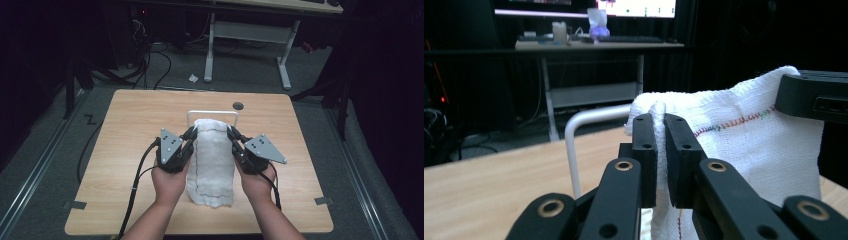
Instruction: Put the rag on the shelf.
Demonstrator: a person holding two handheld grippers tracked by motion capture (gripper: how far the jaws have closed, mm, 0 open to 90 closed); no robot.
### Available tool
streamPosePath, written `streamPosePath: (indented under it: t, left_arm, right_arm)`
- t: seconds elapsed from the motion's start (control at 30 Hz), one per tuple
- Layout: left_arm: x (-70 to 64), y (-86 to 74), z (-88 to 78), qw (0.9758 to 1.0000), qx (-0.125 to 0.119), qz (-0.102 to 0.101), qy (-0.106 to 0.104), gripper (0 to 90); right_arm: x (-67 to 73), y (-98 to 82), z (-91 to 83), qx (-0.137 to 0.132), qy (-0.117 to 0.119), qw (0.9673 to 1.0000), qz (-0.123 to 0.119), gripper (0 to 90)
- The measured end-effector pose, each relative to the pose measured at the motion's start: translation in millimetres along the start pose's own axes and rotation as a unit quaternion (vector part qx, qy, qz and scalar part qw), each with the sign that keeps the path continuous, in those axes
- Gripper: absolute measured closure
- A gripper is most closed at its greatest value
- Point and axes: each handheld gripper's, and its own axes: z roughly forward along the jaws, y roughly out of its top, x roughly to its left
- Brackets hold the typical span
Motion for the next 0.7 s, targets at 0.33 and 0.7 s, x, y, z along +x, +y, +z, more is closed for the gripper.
streamPosePath:
  t: [0.33,0.7]
  left_arm:
    - [3.6,26.0,1.1,0.9995,-0.029,0.014,0.001,84.3]
    - [5.1,31.8,2.6,0.9993,-0.034,0.016,0.0,84.7]
  right_arm:
    - [-8.9,28.9,1.2,-0.029,-0.008,0.9995,-0.007,85.8]
    - [-13.1,37.3,2.3,-0.032,-0.008,0.9994,-0.011,85.9]
